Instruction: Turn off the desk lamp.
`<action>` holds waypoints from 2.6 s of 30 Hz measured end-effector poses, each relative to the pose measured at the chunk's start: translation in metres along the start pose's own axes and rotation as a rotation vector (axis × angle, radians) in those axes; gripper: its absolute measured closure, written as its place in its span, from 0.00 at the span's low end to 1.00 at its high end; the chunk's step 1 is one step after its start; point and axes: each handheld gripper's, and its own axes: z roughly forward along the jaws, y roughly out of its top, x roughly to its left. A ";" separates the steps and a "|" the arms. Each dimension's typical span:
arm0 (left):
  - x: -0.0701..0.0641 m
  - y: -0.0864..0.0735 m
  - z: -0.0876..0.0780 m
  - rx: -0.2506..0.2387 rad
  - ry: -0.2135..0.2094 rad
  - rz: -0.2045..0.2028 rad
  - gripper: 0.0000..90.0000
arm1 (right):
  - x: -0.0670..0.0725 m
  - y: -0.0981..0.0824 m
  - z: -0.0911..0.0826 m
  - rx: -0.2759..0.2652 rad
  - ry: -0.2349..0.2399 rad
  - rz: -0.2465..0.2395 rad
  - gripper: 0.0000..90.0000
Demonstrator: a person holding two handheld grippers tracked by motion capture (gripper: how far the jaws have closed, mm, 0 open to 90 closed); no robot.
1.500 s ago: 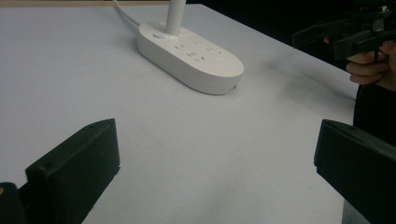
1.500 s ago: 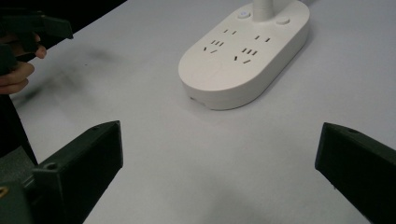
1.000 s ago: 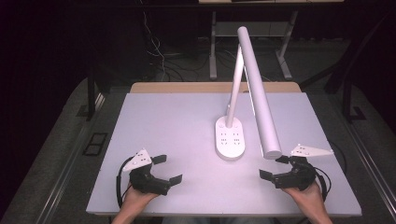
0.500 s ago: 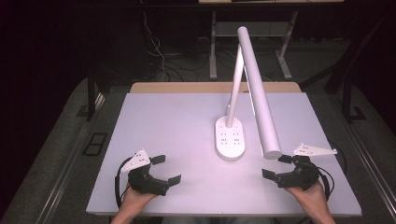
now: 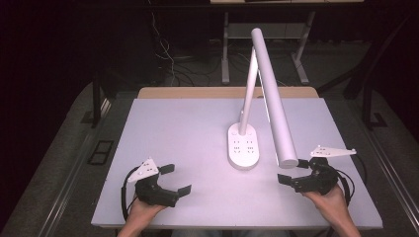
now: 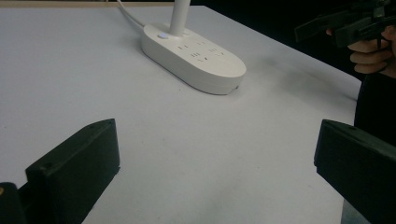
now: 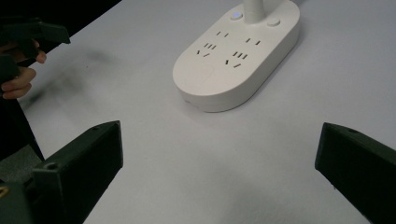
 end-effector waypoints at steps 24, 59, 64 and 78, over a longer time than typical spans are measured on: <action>0.000 0.000 -0.001 -0.002 0.005 -0.002 0.00 | 0.003 0.035 0.012 0.074 0.021 -0.040 0.01; 0.000 0.000 -0.003 -0.010 0.006 -0.005 0.00 | -0.003 0.091 0.044 0.139 0.005 -0.096 0.01; 0.000 0.000 -0.003 -0.010 0.007 -0.005 0.00 | -0.008 0.096 0.051 0.149 0.000 -0.090 0.01; 0.001 0.000 -0.003 -0.010 0.006 -0.004 0.00 | -0.022 0.112 0.074 0.168 -0.012 -0.101 0.01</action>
